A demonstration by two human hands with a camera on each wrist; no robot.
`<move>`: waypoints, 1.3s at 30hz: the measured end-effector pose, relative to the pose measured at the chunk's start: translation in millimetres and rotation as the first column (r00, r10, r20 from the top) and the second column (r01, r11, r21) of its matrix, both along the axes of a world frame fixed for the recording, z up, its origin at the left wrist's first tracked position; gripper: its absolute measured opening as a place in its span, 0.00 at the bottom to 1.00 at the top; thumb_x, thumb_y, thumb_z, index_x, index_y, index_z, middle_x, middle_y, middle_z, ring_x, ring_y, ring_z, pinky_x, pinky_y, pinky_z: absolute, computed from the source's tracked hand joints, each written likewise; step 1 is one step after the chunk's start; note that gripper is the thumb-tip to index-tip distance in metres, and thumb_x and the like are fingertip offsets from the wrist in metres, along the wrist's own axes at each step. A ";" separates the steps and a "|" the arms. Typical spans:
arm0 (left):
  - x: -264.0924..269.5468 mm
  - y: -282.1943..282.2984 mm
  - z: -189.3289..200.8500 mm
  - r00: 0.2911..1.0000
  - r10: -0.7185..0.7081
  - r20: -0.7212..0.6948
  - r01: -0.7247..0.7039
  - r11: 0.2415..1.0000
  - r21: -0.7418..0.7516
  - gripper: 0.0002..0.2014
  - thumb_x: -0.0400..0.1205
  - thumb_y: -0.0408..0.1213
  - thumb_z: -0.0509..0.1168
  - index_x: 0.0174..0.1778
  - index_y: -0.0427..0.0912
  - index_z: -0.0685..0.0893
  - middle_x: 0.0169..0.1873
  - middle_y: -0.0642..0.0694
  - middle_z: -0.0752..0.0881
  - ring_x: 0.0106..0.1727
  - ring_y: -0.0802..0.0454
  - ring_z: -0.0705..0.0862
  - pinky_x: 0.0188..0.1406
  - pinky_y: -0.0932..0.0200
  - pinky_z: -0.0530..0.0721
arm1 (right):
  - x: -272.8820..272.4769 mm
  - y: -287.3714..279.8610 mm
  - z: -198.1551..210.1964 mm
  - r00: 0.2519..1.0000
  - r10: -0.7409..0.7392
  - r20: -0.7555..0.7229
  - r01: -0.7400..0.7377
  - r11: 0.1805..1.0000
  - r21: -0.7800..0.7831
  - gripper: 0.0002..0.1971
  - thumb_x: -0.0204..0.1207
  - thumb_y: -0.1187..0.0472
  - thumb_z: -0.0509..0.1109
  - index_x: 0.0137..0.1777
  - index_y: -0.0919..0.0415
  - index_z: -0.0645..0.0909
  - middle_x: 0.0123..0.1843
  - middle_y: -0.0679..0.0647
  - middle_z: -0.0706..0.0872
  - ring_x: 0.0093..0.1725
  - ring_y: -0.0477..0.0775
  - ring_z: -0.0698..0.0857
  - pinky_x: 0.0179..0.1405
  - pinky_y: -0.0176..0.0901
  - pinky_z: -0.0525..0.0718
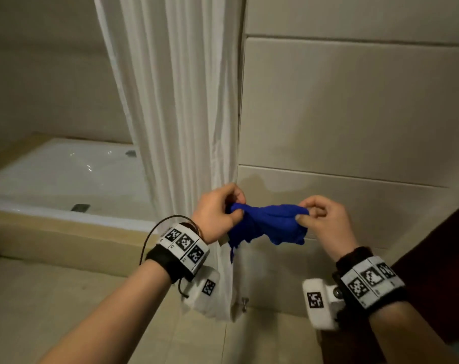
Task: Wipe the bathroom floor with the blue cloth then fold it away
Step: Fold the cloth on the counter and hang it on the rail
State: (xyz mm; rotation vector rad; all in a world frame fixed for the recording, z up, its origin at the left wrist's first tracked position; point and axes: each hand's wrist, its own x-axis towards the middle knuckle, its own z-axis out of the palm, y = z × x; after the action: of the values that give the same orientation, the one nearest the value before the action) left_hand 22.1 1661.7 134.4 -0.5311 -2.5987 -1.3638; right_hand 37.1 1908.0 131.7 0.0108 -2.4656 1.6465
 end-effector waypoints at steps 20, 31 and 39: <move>147.1 -156.5 52.8 0.636 0.771 -0.029 -0.769 0.629 -0.116 0.13 0.74 0.29 0.70 0.44 0.53 0.79 0.42 0.53 0.86 0.45 0.56 0.84 0.44 0.58 0.84 | -52.7 -224.5 23.2 0.607 0.794 0.025 -0.794 0.608 -0.003 0.10 0.70 0.74 0.74 0.36 0.60 0.80 0.22 0.54 0.70 0.27 0.51 0.71 0.37 0.34 0.78; 288.5 -225.3 45.7 0.280 0.960 0.001 -0.949 0.277 -0.153 0.11 0.74 0.30 0.70 0.44 0.51 0.80 0.41 0.52 0.85 0.41 0.57 0.82 0.36 0.70 0.76 | 36.2 -378.3 23.4 0.337 0.937 0.087 -0.941 0.336 0.030 0.10 0.66 0.73 0.76 0.35 0.58 0.82 0.21 0.51 0.76 0.23 0.51 0.75 0.31 0.44 0.77; 337.1 -266.3 33.7 0.121 0.992 0.033 -0.990 0.123 -0.066 0.09 0.75 0.29 0.71 0.46 0.46 0.82 0.43 0.50 0.86 0.46 0.51 0.85 0.46 0.56 0.85 | 81.1 -452.2 25.3 0.274 0.959 0.079 -0.958 0.265 0.109 0.07 0.65 0.67 0.78 0.38 0.54 0.85 0.27 0.54 0.86 0.29 0.54 0.85 0.37 0.56 0.88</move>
State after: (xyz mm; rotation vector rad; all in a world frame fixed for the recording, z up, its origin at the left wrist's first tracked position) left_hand 359.1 1395.4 168.1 1.1948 -2.0322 -0.7391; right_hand 118.3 1455.9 156.9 1.9364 -2.6395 1.6642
